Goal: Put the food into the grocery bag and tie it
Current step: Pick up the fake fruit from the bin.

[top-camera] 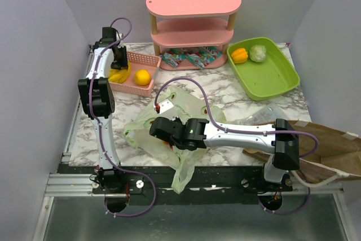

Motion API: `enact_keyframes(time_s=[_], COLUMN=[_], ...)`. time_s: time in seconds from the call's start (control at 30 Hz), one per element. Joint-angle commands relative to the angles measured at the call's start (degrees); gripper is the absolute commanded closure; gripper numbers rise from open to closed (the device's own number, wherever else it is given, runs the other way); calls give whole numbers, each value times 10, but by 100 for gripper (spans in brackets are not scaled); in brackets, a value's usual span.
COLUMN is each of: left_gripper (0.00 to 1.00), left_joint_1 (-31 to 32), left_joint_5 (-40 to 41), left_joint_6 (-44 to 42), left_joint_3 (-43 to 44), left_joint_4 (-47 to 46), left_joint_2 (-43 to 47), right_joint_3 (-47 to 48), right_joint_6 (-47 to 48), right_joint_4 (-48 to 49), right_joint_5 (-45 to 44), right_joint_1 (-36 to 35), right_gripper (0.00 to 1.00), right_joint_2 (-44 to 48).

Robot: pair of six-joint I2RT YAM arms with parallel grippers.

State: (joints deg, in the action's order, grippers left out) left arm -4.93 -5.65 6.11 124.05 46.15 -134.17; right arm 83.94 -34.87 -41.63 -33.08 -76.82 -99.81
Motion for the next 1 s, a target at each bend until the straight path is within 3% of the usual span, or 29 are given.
enact_keyframes(time_s=[0.0, 0.17, 0.2, 0.43, 0.97], left_gripper=[70, 98, 100, 100, 100], left_joint_1=[-4, -3, -4, -3, 1], left_joint_5=[-31, -55, -59, -75, -132], left_joint_6=[9, 12, 15, 30, 59], left_joint_3=[7, 13, 13, 38, -112], left_joint_4=[8, 10, 11, 43, 83], left_joint_2=[-8, 10, 17, 74, 342], right_joint_3=[10, 12, 13, 28, 130], right_joint_6=[5, 3, 2, -6, -24], right_joint_4=[-3, -14, -16, -31, -75], right_joint_5=[8, -1, -2, -4, 10], right_joint_1=[-2, -2, -2, -2, -2], right_gripper=[99, 99, 99, 99, 99], right_joint_2=[-8, -3, -2, 0, -31])
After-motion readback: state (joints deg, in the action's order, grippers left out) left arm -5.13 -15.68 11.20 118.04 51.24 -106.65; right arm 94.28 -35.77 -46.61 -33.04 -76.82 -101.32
